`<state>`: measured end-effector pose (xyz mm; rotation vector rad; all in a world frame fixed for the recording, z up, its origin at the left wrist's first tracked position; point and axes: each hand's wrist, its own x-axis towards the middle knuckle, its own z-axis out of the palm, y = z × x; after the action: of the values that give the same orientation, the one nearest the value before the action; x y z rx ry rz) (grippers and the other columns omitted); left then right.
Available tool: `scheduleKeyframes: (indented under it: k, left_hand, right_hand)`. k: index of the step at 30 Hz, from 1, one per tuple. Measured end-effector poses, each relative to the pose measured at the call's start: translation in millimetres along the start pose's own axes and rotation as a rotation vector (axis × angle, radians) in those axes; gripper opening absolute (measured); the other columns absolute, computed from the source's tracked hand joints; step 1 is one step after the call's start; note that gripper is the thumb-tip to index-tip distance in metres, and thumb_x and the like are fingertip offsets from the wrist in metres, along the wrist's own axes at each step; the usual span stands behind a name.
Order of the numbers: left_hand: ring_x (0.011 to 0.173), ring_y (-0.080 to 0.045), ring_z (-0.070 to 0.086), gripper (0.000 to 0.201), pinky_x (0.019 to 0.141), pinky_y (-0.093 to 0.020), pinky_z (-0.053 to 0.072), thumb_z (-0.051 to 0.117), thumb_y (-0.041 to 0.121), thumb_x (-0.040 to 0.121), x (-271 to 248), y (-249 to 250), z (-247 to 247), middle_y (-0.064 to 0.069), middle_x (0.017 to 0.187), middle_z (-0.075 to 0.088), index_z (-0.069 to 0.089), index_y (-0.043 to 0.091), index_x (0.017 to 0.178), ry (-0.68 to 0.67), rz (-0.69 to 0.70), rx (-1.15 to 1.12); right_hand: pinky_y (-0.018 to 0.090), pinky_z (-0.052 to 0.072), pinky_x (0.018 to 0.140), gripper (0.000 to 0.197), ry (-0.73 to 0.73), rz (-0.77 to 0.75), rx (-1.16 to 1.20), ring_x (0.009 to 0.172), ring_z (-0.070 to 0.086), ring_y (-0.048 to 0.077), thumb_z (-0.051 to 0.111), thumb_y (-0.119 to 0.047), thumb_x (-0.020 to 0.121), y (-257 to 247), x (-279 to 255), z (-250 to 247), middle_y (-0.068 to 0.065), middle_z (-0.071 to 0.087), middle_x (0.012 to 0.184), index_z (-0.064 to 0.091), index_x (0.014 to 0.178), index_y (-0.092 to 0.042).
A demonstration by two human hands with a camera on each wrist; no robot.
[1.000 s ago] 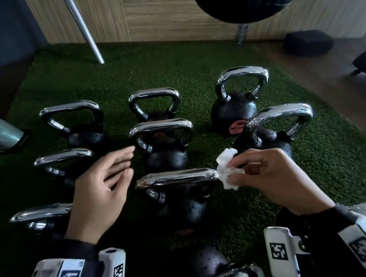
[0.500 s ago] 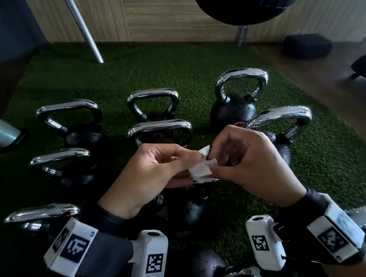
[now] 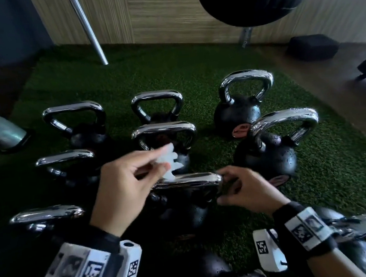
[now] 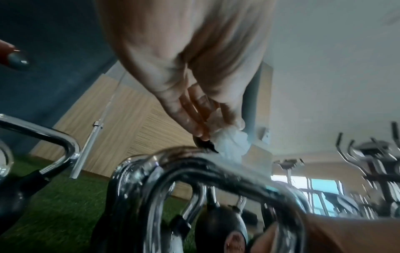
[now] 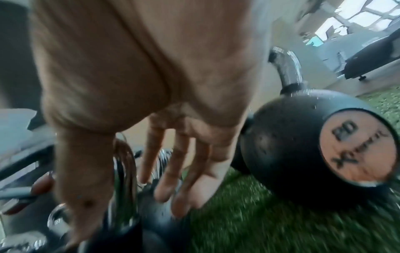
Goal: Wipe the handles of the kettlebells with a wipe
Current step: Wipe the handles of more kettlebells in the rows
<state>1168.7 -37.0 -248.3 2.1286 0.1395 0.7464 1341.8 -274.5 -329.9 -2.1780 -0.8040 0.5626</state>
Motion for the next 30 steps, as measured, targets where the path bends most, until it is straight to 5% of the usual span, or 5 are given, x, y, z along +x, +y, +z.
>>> scheduleKeyframes:
  k: [5, 16, 21, 25, 30]
  left_hand:
    - [0.104, -0.004, 0.069, 0.030, 0.092, -0.025, 0.054, 0.079, 0.027, 0.087, -14.4, -11.6, 33.9, 0.017, 0.117, 0.074, 0.077, 0.026, 0.117, -0.099, 0.091, 0.279]
    - [0.094, -0.008, 0.071, 0.022, 0.085, -0.024, 0.058, 0.078, 0.023, 0.090, -36.6, -28.7, 20.2, 0.007, 0.109, 0.077, 0.079, 0.015, 0.111, 0.121, 0.160, 0.357]
    - [0.091, 0.004, 0.073, 0.027, 0.081, -0.015, 0.058, 0.076, 0.026, 0.087, -50.4, -46.1, 4.2, 0.005, 0.103, 0.077, 0.078, 0.014, 0.110, 0.296, -0.135, 0.159]
    - [0.097, 0.006, 0.071, 0.028, 0.080, -0.007, 0.054, 0.074, 0.022, 0.089, -58.0, -49.7, -2.3, 0.013, 0.107, 0.075, 0.075, 0.017, 0.116, 0.199, -0.179, 0.145]
    - [0.101, 0.000, 0.072, 0.030, 0.086, -0.008, 0.052, 0.069, 0.028, 0.089, -60.9, -59.5, -5.9, 0.019, 0.103, 0.076, 0.073, 0.025, 0.119, 0.137, -0.426, -0.121]
  right_hand:
    - [0.035, 0.059, 0.092, 0.067, -0.063, 0.064, 0.096, 0.095, 0.073, 0.003, 0.091, -0.064, 0.054, 6.7, 9.8, 40.1, -0.013, 0.079, 0.100, 0.074, 0.111, -0.035]
    - [0.034, 0.061, 0.082, 0.039, 0.082, 0.125, 0.241, 0.083, 0.075, 0.007, 0.096, -0.045, 0.062, 15.1, 3.8, 59.8, -0.010, 0.080, 0.089, 0.079, 0.093, -0.030]
    - [0.032, 0.061, 0.078, 0.032, 0.128, 0.145, 0.272, 0.077, 0.075, 0.007, 0.096, -0.040, 0.063, 17.3, 2.7, 65.4, -0.009, 0.079, 0.083, 0.078, 0.083, -0.023]
    - [0.041, 0.063, 0.082, 0.046, 0.129, 0.115, 0.308, 0.082, 0.076, 0.012, 0.093, -0.055, 0.057, 22.9, 4.2, 68.5, -0.005, 0.080, 0.087, 0.080, 0.088, -0.023]
    - [0.044, 0.063, 0.082, 0.052, 0.143, 0.114, 0.338, 0.081, 0.077, 0.014, 0.094, -0.056, 0.054, 28.7, 5.9, 71.1, -0.002, 0.080, 0.086, 0.079, 0.088, -0.018]
